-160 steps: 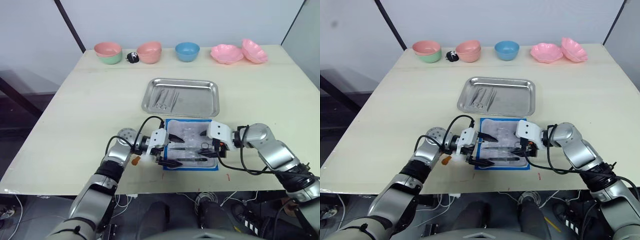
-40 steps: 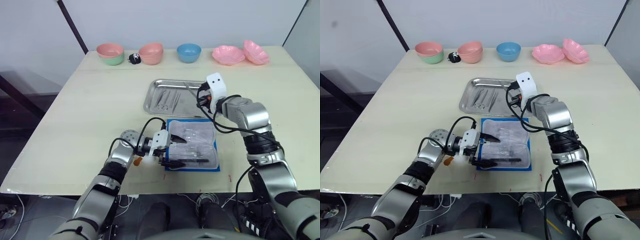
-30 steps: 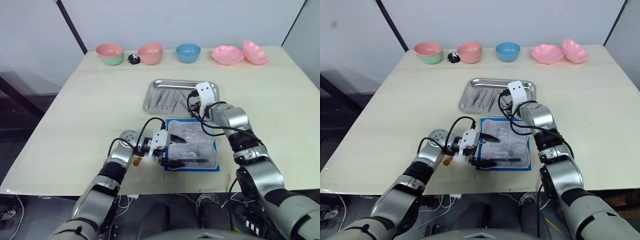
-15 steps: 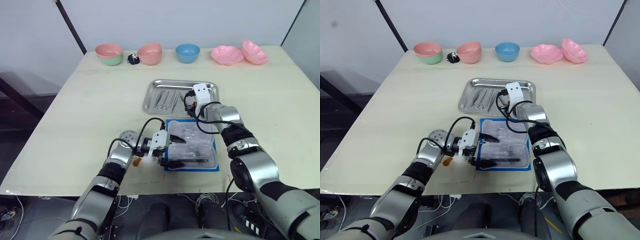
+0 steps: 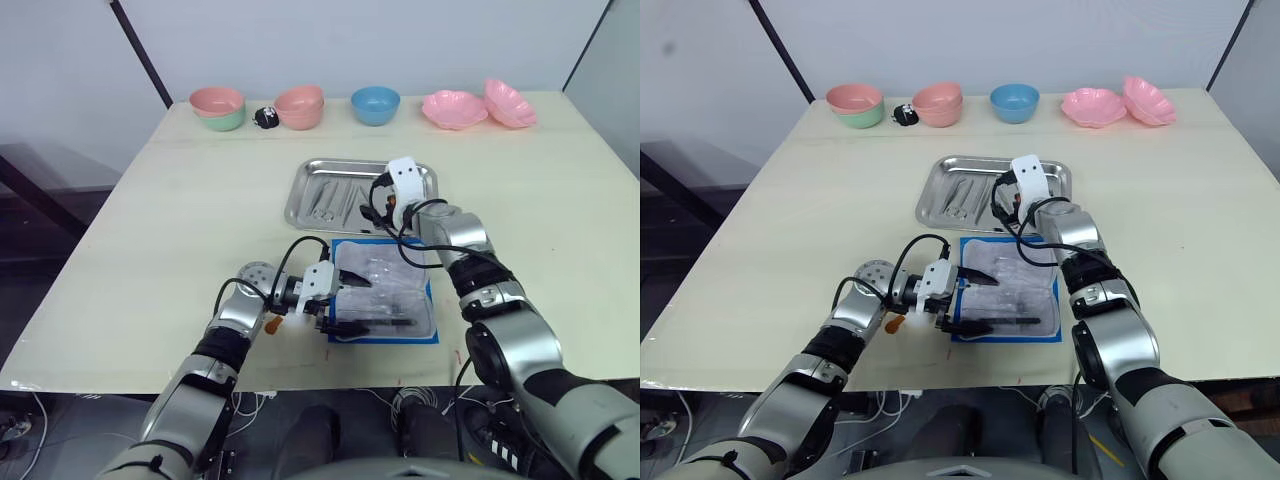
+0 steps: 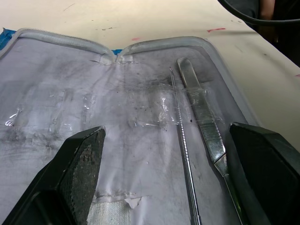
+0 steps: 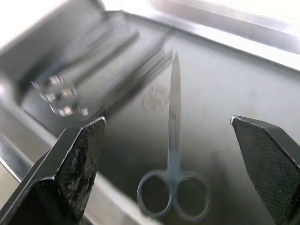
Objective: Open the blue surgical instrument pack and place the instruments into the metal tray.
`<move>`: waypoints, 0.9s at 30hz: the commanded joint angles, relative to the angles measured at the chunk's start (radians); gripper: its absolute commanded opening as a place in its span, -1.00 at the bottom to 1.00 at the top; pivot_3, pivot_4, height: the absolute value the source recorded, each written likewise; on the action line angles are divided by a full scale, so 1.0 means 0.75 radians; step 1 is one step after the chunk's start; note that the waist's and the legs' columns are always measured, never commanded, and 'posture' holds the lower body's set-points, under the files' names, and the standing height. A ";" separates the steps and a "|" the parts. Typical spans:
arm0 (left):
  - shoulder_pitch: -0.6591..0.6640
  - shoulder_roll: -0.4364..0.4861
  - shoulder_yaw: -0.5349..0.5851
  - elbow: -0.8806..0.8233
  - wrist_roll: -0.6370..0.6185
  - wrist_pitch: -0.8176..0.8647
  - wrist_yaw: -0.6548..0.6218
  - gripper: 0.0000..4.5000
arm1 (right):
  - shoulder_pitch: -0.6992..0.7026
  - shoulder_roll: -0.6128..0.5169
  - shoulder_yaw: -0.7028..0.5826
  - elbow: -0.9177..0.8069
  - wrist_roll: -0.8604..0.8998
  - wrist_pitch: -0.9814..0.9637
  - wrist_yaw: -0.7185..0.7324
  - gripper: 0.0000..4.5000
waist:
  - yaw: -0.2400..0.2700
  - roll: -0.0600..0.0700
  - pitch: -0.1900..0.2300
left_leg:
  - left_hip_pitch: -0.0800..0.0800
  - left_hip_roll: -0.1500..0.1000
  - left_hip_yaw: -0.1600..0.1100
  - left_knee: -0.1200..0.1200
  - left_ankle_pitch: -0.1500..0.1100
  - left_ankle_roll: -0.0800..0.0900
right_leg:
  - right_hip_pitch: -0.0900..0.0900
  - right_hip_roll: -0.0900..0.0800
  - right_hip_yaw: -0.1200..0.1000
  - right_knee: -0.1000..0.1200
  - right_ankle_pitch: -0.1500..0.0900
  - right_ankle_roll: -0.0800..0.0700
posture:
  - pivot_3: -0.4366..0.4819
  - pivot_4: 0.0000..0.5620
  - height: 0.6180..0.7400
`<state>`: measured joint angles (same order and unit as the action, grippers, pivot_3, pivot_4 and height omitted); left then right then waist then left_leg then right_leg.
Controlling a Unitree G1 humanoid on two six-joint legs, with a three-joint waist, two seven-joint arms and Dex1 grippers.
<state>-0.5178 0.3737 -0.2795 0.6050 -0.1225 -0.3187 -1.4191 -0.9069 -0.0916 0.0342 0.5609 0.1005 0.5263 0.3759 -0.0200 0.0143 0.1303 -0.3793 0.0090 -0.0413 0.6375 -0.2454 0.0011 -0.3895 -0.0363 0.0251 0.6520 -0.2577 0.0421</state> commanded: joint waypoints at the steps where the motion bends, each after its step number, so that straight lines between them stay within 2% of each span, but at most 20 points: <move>1: 0.104 0.002 -0.096 0.136 0.117 0.051 0.024 1.00 | 0.049 -0.027 -0.005 -0.175 0.041 -0.113 0.093 0.99 | -0.002 0.000 0.000 | 0.000 0.000 0.000 0.000 0.000 0.000 | 0.000 0.000 0.000 0.000 0.001 0.002 | -0.05 -0.47 1.00; 8: 0.101 0.001 -0.099 0.137 0.117 0.050 0.019 1.00 | 0.320 -0.120 0.001 -0.491 0.144 -0.193 0.316 0.99 | 0.002 0.000 0.000 | 0.000 0.000 0.000 -0.001 0.000 0.000 | 0.000 0.000 0.000 -0.002 0.001 0.002 | -0.05 -0.47 1.00; 14: 0.099 0.006 -0.096 0.135 0.115 0.054 0.014 1.00 | 0.605 -0.291 -0.022 -0.751 0.246 -0.315 0.570 0.99 | 0.004 -0.001 0.001 | -0.001 0.000 -0.001 -0.001 0.000 0.000 | 0.001 0.000 -0.001 -0.005 -0.001 -0.001 | -0.05 -0.47 1.00; 19: 0.096 0.019 -0.091 0.145 0.111 0.047 -0.002 1.00 | 0.866 -0.567 -0.121 -0.983 0.435 -0.327 0.886 0.99 | 0.007 -0.005 0.003 | -0.001 0.001 -0.003 -0.003 0.000 0.000 | 0.002 0.001 -0.002 -0.011 -0.001 -0.001 | -0.05 -0.47 1.00; 27: 0.081 0.041 -0.088 0.164 0.102 0.029 -0.044 1.00 | 1.050 -0.873 -0.270 -1.116 0.623 -0.288 1.123 0.99 | 0.002 -0.008 0.006 | 0.000 0.003 -0.004 -0.004 0.000 -0.001 | 0.003 0.002 -0.004 -0.012 -0.001 -0.001 | -0.05 -0.47 1.00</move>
<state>-0.5212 0.3802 -0.2830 0.6085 -0.1276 -0.3155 -1.4406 -0.1285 -0.7224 -0.1280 -0.2332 0.5277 0.3132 1.1818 -0.0184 0.0086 0.1349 -0.3797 0.0110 -0.0449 0.6344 -0.2457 0.0007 -0.3874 -0.0346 0.0215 0.6428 -0.2586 0.0411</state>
